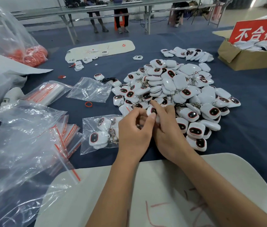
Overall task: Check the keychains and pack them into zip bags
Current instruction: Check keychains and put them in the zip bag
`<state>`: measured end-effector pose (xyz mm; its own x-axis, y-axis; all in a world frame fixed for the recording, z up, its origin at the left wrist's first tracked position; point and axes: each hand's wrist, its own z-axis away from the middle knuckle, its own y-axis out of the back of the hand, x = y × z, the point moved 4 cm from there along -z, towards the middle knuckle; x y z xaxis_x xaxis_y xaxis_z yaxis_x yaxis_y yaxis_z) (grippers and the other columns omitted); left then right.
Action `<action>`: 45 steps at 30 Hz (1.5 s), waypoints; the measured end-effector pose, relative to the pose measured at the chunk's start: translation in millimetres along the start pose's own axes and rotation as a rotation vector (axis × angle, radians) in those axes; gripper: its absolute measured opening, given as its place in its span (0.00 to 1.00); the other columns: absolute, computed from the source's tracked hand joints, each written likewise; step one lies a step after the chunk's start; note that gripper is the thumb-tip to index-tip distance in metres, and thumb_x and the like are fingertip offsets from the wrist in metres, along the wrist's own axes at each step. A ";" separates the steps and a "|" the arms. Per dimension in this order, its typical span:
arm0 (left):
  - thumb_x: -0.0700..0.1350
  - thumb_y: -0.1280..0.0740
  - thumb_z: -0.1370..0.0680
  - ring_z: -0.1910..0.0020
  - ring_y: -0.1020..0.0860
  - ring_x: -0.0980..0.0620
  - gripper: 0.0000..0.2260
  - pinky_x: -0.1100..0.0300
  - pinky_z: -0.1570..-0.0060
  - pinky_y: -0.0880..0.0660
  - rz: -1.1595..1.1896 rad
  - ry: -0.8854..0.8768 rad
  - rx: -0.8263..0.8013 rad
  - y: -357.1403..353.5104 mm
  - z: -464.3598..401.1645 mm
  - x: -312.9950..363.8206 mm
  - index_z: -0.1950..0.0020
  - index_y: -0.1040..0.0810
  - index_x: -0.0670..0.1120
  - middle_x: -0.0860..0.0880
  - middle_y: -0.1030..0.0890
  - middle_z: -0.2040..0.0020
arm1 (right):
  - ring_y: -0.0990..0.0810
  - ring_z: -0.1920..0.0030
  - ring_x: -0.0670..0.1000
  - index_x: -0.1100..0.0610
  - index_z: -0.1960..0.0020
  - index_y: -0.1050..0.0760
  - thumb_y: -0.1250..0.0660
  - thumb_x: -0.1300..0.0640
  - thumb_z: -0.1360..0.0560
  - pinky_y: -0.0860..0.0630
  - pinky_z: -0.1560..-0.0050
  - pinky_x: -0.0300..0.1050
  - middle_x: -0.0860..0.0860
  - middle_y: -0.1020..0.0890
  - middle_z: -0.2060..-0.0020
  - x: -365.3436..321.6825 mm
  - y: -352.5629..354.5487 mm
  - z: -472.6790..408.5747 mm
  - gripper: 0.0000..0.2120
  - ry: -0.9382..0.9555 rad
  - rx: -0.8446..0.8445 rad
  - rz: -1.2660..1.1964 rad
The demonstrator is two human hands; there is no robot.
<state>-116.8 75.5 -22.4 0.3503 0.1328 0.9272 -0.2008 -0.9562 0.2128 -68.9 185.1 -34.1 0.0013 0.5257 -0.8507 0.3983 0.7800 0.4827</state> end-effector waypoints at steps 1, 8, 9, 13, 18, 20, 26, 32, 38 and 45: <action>0.44 0.28 0.21 0.67 0.25 0.61 0.07 0.71 0.62 0.30 -0.014 0.014 0.007 0.0 -0.9 -1.8 0.58 0.21 0.49 0.57 0.22 0.67 | 0.27 0.46 0.32 0.50 0.17 0.39 0.39 0.60 0.15 0.33 0.45 0.22 0.50 0.34 0.39 0.9 -0.3 -0.2 0.27 0.001 0.003 0.006; 0.39 0.32 0.18 0.63 0.20 0.55 0.07 0.55 0.59 0.20 0.147 0.174 0.101 6.1 -7.1 -15.4 0.51 0.15 0.42 0.50 0.16 0.62 | 0.22 0.63 0.43 0.45 0.41 0.19 0.33 0.63 0.19 0.25 0.59 0.41 0.46 0.17 0.58 6.5 4.8 -3.5 0.15 0.017 0.119 -0.289; 0.40 0.32 0.18 0.63 0.20 0.57 0.07 0.59 0.61 0.21 0.154 0.184 0.102 6.1 -6.9 -15.7 0.52 0.14 0.43 0.52 0.16 0.63 | 0.22 0.65 0.44 0.48 0.41 0.17 0.33 0.64 0.19 0.24 0.61 0.42 0.46 0.16 0.60 8.8 5.0 -4.3 0.13 -0.003 0.119 -0.329; 0.41 0.32 0.18 0.65 0.21 0.56 0.07 0.55 0.63 0.21 0.157 0.247 0.069 5.5 -7.7 -19.3 0.53 0.15 0.46 0.53 0.17 0.65 | 0.20 0.65 0.47 0.51 0.43 0.16 0.32 0.59 0.22 0.24 0.63 0.42 0.49 0.15 0.60 12.2 3.5 -4.4 0.11 -0.033 0.094 -0.405; 0.42 0.33 0.18 0.63 0.18 0.52 0.08 0.48 0.58 0.18 0.146 0.248 0.023 6.1 -7.7 -18.8 0.51 0.15 0.47 0.51 0.15 0.61 | 0.21 0.65 0.48 0.52 0.43 0.17 0.32 0.63 0.20 0.24 0.64 0.42 0.51 0.16 0.59 13.1 3.7 -3.5 0.10 -0.029 0.079 -0.414; 0.42 0.33 0.18 0.62 0.18 0.52 0.07 0.46 0.56 0.17 0.134 0.236 -0.004 6.2 -7.8 -18.8 0.50 0.15 0.48 0.49 0.14 0.59 | 0.22 0.66 0.49 0.53 0.43 0.17 0.32 0.65 0.20 0.24 0.66 0.45 0.54 0.17 0.59 14.2 4.7 -3.5 0.10 -0.044 0.084 -0.430; 0.43 0.33 0.17 0.61 0.18 0.54 0.07 0.51 0.58 0.17 0.108 0.199 -0.023 6.9 -6.6 -17.1 0.48 0.15 0.49 0.51 0.14 0.58 | 0.21 0.66 0.50 0.53 0.44 0.18 0.32 0.66 0.20 0.23 0.65 0.48 0.55 0.17 0.58 12.5 6.0 -3.6 0.10 -0.055 0.093 -0.415; 0.43 0.33 0.17 0.62 0.21 0.55 0.06 0.48 0.56 0.19 0.087 0.148 -0.049 5.5 -5.8 -13.4 0.50 0.16 0.49 0.55 0.18 0.63 | 0.20 0.66 0.53 0.55 0.48 0.18 0.32 0.59 0.17 0.22 0.67 0.51 0.52 0.16 0.60 11.5 7.8 -3.2 0.05 -0.055 0.136 -0.432; 0.44 0.33 0.19 0.62 0.23 0.53 0.08 0.46 0.56 0.21 0.078 0.107 -0.065 2.7 -4.9 -11.1 0.47 0.16 0.43 0.52 0.19 0.61 | 0.21 0.67 0.49 0.54 0.52 0.18 0.31 0.61 0.18 0.24 0.65 0.47 0.48 0.17 0.63 12.5 11.0 -5.3 0.06 -0.067 0.169 -0.408; 0.49 0.34 0.21 0.56 0.20 0.49 0.13 0.42 0.50 0.19 0.069 0.104 -0.053 3.6 -2.6 -8.8 0.44 0.16 0.43 0.48 0.15 0.55 | 0.21 0.68 0.49 0.56 0.52 0.19 0.31 0.62 0.18 0.24 0.68 0.46 0.50 0.17 0.62 9.4 12.1 -4.1 0.05 -0.070 0.167 -0.429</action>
<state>-123.0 71.6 -29.1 0.2376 0.0958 0.9666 -0.2706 -0.9492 0.1606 -67.8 200.8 -35.4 -0.1363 0.1393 -0.9808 0.5190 0.8533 0.0490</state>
